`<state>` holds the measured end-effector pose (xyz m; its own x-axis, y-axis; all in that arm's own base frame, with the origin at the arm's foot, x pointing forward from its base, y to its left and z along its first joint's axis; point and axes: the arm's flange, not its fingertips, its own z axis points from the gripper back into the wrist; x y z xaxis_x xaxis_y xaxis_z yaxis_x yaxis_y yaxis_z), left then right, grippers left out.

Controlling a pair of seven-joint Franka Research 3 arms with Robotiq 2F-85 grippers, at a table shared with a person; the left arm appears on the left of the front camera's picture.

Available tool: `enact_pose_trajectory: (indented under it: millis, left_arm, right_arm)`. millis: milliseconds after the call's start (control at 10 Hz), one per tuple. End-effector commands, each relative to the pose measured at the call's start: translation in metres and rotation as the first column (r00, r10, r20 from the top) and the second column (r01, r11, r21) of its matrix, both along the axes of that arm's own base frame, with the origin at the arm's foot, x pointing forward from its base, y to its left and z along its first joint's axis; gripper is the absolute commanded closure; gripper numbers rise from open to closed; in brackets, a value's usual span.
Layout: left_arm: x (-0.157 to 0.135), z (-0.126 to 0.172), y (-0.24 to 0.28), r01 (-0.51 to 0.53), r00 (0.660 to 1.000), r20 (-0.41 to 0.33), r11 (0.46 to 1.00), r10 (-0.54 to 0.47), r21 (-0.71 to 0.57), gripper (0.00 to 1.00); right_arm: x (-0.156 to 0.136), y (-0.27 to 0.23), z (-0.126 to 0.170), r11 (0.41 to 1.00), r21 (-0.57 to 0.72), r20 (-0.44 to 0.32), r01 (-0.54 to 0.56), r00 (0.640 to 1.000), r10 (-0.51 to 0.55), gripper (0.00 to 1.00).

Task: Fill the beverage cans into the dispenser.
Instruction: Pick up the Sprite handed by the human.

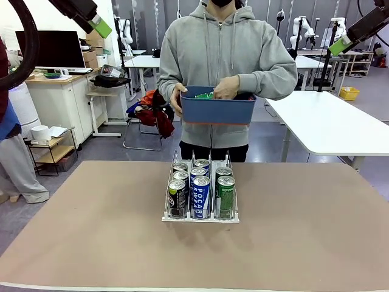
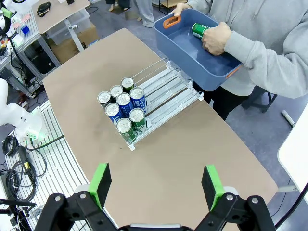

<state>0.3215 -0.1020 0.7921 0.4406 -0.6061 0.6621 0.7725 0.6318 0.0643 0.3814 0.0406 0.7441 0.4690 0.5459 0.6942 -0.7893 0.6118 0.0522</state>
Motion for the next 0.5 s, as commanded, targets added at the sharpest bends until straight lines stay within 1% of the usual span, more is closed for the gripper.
enact_pose_trajectory:
  millis: [0, 400]
  left_arm:
    - [0.0024, -0.0002, 0.0002, -0.017, 1.0, 0.007, 1.0, 0.017, 0.0, 0.0]
    - [0.0024, -0.0002, 0.0002, -0.017, 1.0, 0.007, 1.0, 0.017, 0.0, 0.0]
  right_arm:
    - [-0.0001, 0.0017, -0.0013, 1.0, -0.002, -0.003, -0.002, 1.0, 0.002, 0.0]
    - [-0.0001, 0.0017, -0.0013, 1.0, -0.002, -0.003, -0.002, 1.0, 0.002, 0.0]
